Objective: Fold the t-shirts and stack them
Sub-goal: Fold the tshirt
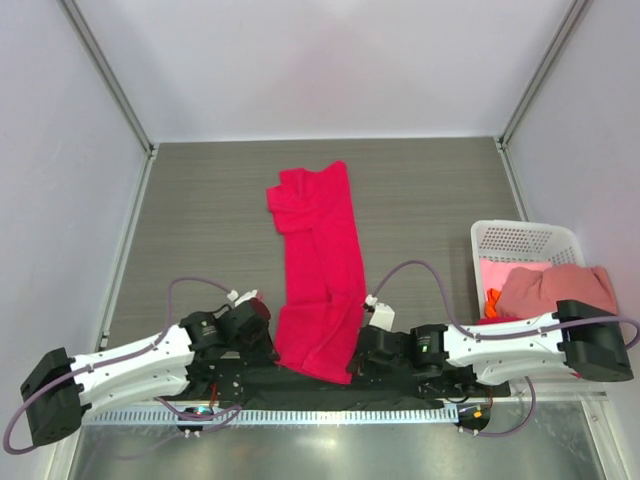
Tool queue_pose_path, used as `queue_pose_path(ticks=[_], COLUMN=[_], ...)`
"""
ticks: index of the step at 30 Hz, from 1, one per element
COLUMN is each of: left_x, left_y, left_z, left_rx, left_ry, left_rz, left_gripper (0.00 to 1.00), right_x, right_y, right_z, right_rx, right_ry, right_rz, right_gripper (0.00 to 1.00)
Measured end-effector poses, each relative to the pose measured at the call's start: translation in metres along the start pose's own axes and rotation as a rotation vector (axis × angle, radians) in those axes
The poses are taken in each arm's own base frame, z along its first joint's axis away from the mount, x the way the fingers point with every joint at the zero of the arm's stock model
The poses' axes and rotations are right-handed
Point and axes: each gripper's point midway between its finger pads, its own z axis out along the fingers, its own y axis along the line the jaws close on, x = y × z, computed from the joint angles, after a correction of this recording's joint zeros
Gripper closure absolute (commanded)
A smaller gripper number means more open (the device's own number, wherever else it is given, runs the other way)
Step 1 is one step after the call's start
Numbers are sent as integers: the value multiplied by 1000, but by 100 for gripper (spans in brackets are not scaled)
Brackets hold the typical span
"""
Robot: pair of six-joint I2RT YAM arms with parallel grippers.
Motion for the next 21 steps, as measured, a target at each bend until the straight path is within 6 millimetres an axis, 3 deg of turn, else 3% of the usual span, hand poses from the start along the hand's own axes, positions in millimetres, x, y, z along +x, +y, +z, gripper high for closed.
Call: queue_pose_path(ticks=[7, 16, 21], left_x=[22, 60, 75], left_y=[-24, -40, -68], left_z=[-17, -26, -37], left_rx=[129, 109, 138], left_ry=[40, 110, 112], left_rz=[17, 100, 143], left_gripper=[100, 100, 100], right_x=[-4, -13, -18], right_y=[0, -12, -11], right_z=[-17, -44, -60], right_rx=[-29, 31, 52], right_ry=[-9, -28, -32], right_rz=[-3, -48, -75], right_gripper=[99, 99, 97])
